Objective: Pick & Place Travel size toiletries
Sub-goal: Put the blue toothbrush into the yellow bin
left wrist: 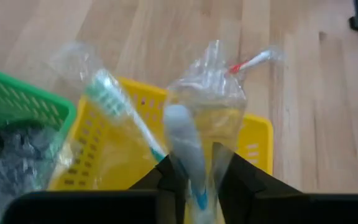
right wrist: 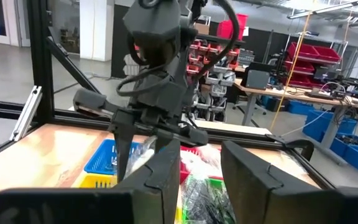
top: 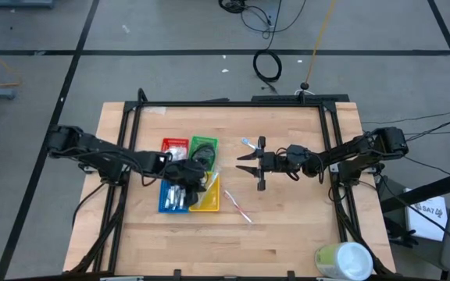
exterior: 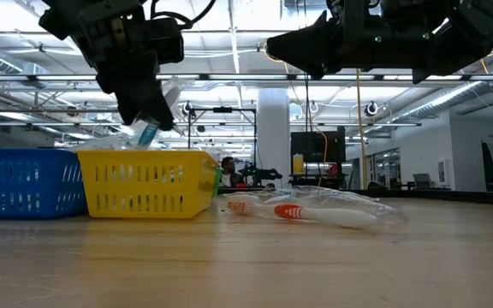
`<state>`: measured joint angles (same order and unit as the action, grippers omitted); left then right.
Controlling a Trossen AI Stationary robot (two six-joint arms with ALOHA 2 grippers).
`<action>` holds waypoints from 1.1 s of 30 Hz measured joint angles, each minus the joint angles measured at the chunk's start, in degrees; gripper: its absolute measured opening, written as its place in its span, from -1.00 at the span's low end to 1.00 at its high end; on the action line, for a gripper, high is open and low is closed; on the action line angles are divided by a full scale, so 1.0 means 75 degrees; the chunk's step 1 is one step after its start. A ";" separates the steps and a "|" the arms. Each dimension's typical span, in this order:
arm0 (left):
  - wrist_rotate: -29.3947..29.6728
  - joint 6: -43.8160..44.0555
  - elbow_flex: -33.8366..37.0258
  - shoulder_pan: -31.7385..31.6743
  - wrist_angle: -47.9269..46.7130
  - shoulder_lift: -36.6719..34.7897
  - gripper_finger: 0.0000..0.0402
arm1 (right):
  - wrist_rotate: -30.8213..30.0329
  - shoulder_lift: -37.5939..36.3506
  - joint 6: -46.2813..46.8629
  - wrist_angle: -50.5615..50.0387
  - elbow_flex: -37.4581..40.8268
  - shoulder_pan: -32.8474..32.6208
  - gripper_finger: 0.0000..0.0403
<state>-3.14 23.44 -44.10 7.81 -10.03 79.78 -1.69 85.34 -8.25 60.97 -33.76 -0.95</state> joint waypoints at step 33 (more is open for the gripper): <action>0.1756 -0.2455 -0.0003 -0.0623 0.0442 -0.2802 0.52 | -0.2289 0.0122 0.2006 -0.6426 0.0000 0.1554 0.04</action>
<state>10.03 5.02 -44.12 3.14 -6.72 58.77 -18.86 86.25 6.79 12.77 -33.76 10.71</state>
